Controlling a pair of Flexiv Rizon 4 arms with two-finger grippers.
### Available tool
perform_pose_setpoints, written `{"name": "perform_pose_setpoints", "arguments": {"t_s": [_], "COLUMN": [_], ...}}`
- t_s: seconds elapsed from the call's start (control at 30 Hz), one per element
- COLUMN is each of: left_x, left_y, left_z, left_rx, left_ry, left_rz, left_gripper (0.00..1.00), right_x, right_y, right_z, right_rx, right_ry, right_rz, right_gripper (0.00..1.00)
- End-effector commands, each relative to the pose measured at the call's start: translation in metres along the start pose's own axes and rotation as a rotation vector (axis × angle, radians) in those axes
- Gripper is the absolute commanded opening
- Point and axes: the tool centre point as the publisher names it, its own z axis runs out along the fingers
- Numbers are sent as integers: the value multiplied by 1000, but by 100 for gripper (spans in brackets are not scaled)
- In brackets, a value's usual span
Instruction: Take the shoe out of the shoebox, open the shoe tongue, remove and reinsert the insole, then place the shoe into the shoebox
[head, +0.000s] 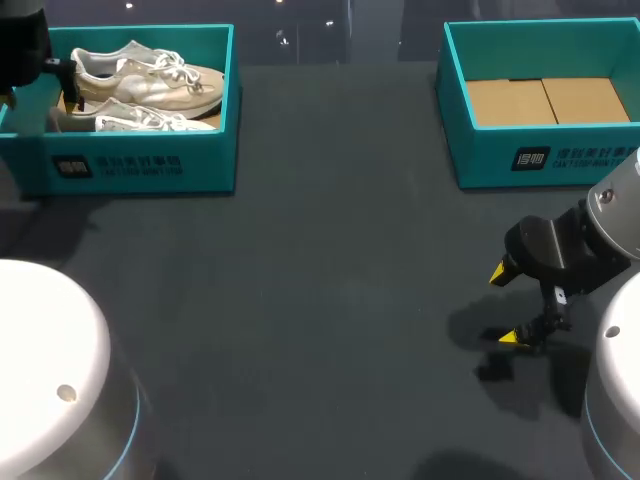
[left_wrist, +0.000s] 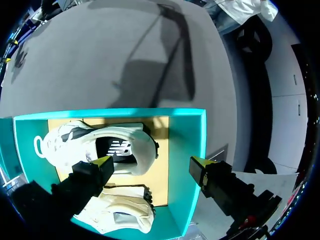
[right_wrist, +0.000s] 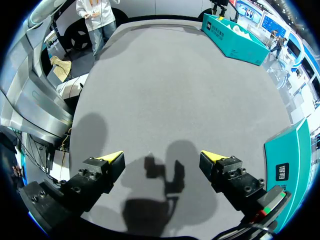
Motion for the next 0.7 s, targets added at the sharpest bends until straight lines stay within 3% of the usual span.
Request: {"name": "perform_pose_setpoints", "arguments": {"t_s": [0.03,0.27,0.47,0.7], "left_x": [-2,-7,-10,-9], "left_y": [-3,0,4,4], "left_z": [11,25,35,44], "left_rx": [-10,8,17,29], "left_ry": [-5,-1,4,12], "left_rz": [4,-6,-23,-26], "left_gripper": [97,82,74,73], "right_x": [2,2,2,2], "right_y": [0,0,0,0], "right_z": [0,0,0,0], "right_rx": [2,2,2,2], "right_ry": [-4,-4,-4,-4], "right_rz": [0,0,0,0], "right_gripper": [100,100,100,100]}}
